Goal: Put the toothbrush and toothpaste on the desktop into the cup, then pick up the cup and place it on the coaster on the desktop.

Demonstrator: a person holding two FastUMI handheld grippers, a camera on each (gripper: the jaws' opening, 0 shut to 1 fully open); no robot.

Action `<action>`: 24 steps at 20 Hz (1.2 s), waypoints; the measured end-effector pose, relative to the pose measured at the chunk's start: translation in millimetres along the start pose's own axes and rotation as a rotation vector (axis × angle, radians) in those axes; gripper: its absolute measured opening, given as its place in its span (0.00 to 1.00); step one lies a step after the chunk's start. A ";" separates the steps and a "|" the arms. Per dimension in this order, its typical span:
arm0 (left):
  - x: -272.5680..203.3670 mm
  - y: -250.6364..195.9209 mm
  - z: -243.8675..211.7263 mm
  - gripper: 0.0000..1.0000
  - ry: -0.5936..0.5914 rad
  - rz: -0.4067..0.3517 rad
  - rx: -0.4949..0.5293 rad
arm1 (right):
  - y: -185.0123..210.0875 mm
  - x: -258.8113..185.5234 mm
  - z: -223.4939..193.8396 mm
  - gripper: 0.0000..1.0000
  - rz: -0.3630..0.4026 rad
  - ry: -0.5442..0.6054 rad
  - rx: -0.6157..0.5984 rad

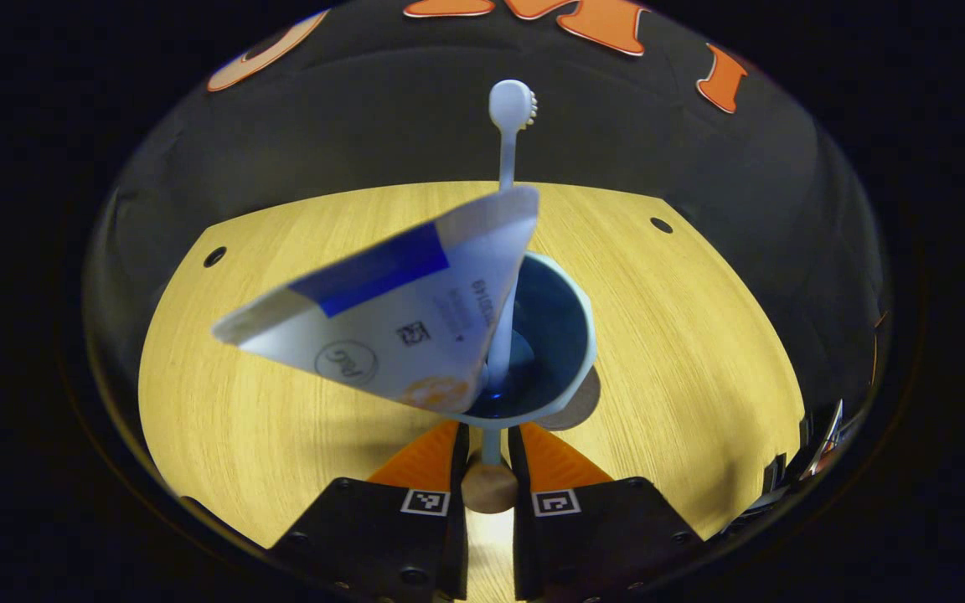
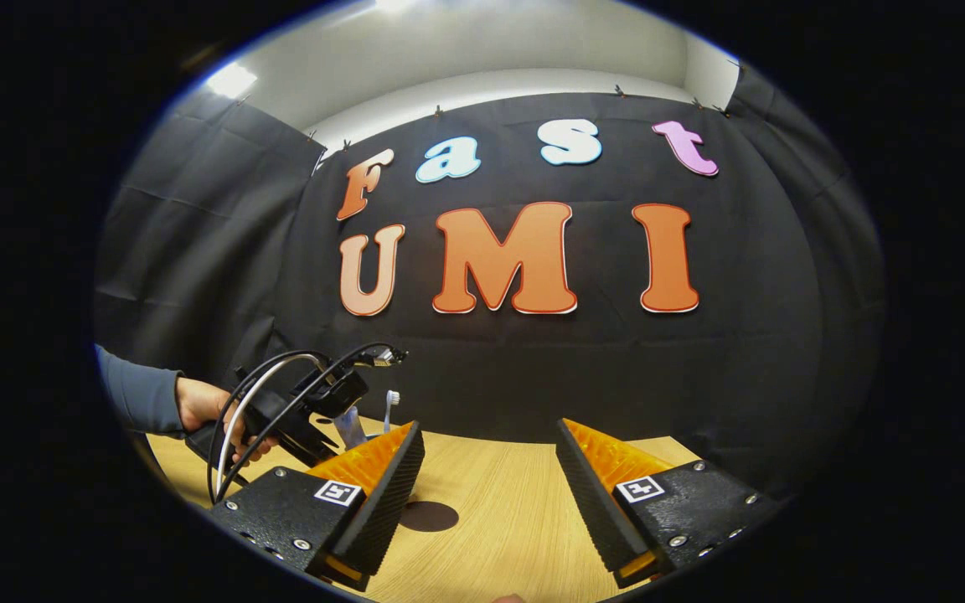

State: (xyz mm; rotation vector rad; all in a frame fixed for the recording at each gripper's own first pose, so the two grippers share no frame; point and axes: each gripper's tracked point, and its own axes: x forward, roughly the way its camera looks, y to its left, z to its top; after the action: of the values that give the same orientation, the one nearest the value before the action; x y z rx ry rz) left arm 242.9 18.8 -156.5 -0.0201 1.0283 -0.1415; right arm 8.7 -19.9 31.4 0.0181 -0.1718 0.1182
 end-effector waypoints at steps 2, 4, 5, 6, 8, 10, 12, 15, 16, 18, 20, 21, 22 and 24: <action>3.4 -5.7 0.8 0.21 0.008 -0.013 0.024 | -6.9 -1.7 -4.2 0.95 -0.010 0.014 0.001; 7.6 -8.5 -0.7 0.21 0.021 -0.030 0.038 | -11.5 -4.0 -8.5 0.95 -0.017 0.029 0.000; 11.0 -9.7 -1.1 0.21 0.029 -0.036 0.044 | -13.9 -5.3 -9.5 0.95 -0.022 0.034 -0.002; 14.6 -11.2 -1.9 0.21 0.038 -0.038 0.052 | -16.4 -6.2 -10.9 0.95 -0.025 0.038 -0.002; 19.6 -13.5 -3.7 0.21 0.064 -0.029 0.050 | -18.3 -7.1 -17.8 0.95 -0.026 0.063 -0.003; 23.2 -15.4 -9.5 0.21 0.089 -0.017 0.049 | -20.1 -7.6 -25.1 0.95 -0.030 0.087 -0.005; 26.3 -17.0 -15.8 0.22 0.115 -0.024 0.043 | -23.1 -9.0 -27.3 0.95 -0.035 0.100 0.000; 14.9 -11.4 -11.2 0.27 0.086 -0.015 0.058 | -22.4 -6.0 -31.5 0.95 -0.032 0.118 0.023; 11.8 -9.1 -3.0 0.33 0.060 0.001 0.074 | -21.5 -5.7 -31.7 0.95 -0.030 0.122 0.034; 9.1 -7.8 8.6 0.57 0.022 0.006 0.090 | -19.8 -4.8 -33.6 0.95 -0.031 0.128 0.045; 0.3 -3.3 6.0 0.76 -0.007 0.019 0.096 | -17.5 -4.3 -34.4 0.95 -0.031 0.129 0.040; -5.3 -4.0 5.1 0.77 -0.032 0.019 0.097 | -15.9 -3.7 -35.6 1.00 -0.029 0.130 0.028; -6.9 0.4 6.4 0.87 -0.063 0.031 0.098 | -15.5 -2.6 -38.7 0.95 -0.032 0.139 0.015; -15.9 7.7 7.3 0.98 -0.135 0.054 0.095 | -14.0 -1.5 -42.4 0.95 -0.035 0.157 -0.003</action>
State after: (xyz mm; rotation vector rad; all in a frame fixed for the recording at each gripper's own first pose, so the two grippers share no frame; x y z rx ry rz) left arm 242.0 28.0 -139.7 0.0834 0.8857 -0.1380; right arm 16.1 -32.8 -10.8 0.0087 -0.0148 0.0844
